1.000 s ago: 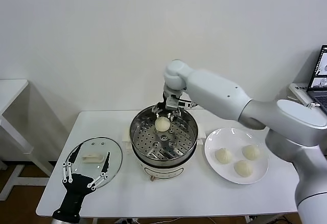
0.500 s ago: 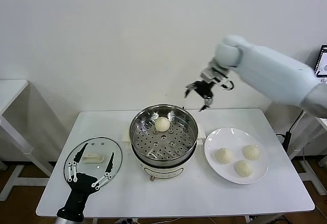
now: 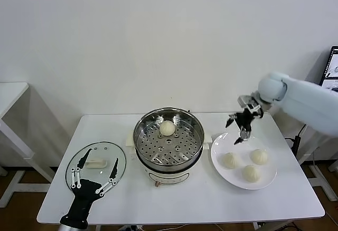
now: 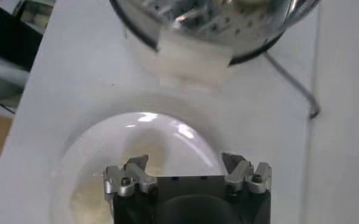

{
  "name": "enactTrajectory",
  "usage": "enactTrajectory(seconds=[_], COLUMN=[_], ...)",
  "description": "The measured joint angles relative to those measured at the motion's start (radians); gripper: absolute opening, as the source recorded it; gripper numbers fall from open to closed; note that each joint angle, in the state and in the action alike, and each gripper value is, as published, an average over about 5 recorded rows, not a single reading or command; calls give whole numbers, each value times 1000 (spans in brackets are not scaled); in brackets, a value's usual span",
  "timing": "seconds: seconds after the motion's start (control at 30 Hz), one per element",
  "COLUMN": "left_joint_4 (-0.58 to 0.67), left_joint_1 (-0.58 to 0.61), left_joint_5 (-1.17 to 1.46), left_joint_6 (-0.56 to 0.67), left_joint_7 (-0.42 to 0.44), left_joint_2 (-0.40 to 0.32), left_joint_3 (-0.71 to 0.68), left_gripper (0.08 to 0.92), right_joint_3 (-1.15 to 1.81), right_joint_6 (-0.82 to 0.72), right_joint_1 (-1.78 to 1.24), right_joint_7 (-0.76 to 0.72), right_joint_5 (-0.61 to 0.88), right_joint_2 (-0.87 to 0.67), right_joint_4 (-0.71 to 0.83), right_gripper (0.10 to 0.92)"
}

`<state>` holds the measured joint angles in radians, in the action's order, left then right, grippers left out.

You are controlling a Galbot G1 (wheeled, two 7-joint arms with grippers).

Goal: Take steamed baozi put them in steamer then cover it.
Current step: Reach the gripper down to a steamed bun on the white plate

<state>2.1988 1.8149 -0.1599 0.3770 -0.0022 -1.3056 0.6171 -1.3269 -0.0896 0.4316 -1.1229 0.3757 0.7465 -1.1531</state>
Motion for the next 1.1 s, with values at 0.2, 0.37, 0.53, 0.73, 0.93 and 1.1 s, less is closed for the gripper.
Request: enactTrajectory(seconds=[0.2, 0.37, 0.53, 0.73, 0.93, 1.1], left_joint_4=[1, 0, 0, 2, 15, 28], left_joint_1=[6, 9, 12, 15, 21, 24], left_joint_5=[-5, -8, -10, -9, 1, 11], left_joint_6=[2, 4, 7, 7, 4, -3], left_joint_7=[-1, -1, -1, -2, -3, -4], left_joint_2=[-2, -4, -5, -5, -5, -4], left_joint_3=[1, 1, 3, 6, 8, 10], left_gripper=[823, 823, 823, 823, 823, 823], right_joint_3=[-6, 0, 9, 16, 18, 20], right_joint_6=[-35, -51, -61, -71, -79, -81], right_joint_1=[-56, -96, -130, -161, -174, -176], right_joint_7=[40, 62, 79, 100, 123, 138], right_joint_5=[1, -3, -12, -24, -33, -41], right_joint_2=[-5, 1, 13, 27, 33, 30], right_joint_4=[5, 15, 27, 36, 39, 31], right_gripper=[823, 823, 823, 822, 779, 698])
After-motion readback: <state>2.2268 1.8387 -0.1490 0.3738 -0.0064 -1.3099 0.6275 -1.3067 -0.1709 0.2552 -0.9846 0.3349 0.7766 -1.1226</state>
